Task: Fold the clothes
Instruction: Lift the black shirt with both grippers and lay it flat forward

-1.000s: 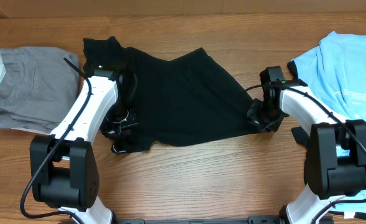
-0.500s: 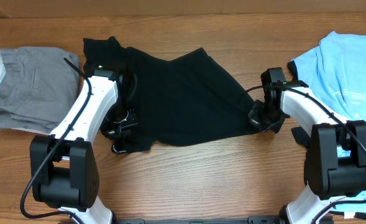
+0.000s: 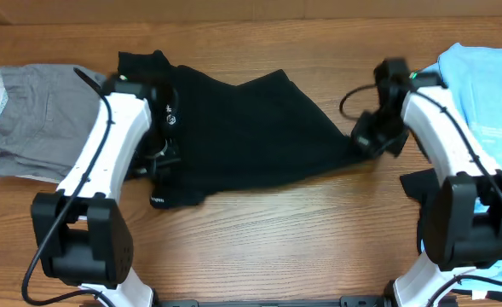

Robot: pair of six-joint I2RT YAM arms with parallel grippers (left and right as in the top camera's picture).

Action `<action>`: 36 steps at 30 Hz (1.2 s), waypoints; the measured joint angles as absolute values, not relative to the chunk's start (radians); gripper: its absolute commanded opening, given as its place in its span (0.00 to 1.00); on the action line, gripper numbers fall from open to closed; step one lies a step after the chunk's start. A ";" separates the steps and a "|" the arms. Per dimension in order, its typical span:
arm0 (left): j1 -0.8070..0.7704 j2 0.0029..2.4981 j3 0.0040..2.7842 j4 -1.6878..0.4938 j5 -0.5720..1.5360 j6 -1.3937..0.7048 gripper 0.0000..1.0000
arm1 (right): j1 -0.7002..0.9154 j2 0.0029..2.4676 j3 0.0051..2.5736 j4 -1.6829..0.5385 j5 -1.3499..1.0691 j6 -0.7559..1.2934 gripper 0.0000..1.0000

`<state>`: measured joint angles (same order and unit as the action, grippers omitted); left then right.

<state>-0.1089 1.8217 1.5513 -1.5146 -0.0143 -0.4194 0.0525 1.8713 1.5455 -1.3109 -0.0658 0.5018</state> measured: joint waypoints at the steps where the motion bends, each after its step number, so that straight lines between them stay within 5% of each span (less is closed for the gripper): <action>1: -0.105 1.822 1.587 -1.539 -0.014 -0.407 0.04 | 0.052 1.871 1.595 -1.341 -0.066 0.492 0.04; 15: 0.117 1.758 2.210 -1.668 0.238 -0.215 0.04 | -0.008 1.758 2.041 -1.525 -0.064 0.399 0.04; 36: 0.178 1.528 2.424 -1.443 0.427 -0.127 0.04 | -0.014 1.406 2.115 -1.298 0.010 0.309 0.04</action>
